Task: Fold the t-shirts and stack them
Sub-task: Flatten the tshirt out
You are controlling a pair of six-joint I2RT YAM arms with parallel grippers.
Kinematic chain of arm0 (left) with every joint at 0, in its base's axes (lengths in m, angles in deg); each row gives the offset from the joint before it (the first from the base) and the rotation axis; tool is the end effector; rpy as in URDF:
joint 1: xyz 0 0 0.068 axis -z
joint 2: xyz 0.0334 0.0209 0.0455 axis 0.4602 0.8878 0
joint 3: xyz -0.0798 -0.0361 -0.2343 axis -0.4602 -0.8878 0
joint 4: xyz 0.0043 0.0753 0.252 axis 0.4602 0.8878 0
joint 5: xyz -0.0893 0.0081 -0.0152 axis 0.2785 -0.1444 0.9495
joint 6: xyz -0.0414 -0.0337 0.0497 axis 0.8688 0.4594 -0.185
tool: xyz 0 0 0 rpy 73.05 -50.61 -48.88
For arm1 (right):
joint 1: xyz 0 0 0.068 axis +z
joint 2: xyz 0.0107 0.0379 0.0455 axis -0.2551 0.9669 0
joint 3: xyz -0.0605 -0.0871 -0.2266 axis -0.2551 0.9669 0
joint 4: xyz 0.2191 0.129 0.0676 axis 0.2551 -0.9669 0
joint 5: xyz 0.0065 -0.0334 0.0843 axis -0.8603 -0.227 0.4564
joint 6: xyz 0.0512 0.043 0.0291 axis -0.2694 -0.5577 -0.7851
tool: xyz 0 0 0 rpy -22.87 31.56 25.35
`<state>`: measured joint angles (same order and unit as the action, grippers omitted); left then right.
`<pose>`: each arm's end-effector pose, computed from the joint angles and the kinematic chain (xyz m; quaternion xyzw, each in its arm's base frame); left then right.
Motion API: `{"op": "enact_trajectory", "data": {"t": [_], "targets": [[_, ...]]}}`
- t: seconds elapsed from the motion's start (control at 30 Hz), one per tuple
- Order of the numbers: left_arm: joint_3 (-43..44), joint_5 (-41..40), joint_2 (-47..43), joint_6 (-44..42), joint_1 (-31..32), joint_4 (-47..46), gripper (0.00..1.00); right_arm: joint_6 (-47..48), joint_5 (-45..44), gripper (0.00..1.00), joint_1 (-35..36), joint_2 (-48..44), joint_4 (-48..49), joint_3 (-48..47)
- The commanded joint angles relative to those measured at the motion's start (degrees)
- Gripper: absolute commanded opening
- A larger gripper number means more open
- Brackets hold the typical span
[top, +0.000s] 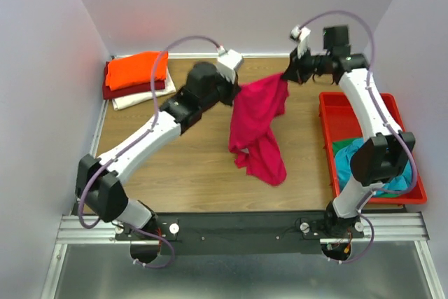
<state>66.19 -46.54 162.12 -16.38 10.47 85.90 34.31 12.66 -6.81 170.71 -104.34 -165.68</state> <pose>0.2949 -0.2390 0.3116 0.2542 0.7784 -0.2658 0.5087 0.3860 0.0940 0.3090 -0.3644 0.8013 0.2713 0.3891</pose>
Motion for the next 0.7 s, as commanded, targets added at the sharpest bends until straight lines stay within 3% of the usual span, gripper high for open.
{"op": "enact_trajectory", "data": {"t": [0.0,0.17,0.33,0.5,0.67], "targets": [[10.4,-5.6,-7.7,-4.3,-1.6,0.3,0.00,2.2,-0.7,0.01,0.2,-7.0,-3.7,-10.9],[12.0,-1.2,-14.6,-5.4,-1.6,-0.1,0.00,5.4,8.4,0.01,0.2,-16.5,-3.7,-7.1],[-3.3,2.9,-23.5,-1.8,-1.4,-2.5,0.00,11.3,16.7,0.01,0.3,-30.0,-4.1,7.9],[-11.8,3.0,-28.8,0.3,-1.5,-4.1,0.00,10.7,12.3,0.00,0.4,-34.6,-3.6,12.3],[-4.2,5.5,-25.4,-0.4,-1.4,-4.1,0.00,4.0,4.9,0.00,0.3,-31.1,-0.8,2.3]]}}
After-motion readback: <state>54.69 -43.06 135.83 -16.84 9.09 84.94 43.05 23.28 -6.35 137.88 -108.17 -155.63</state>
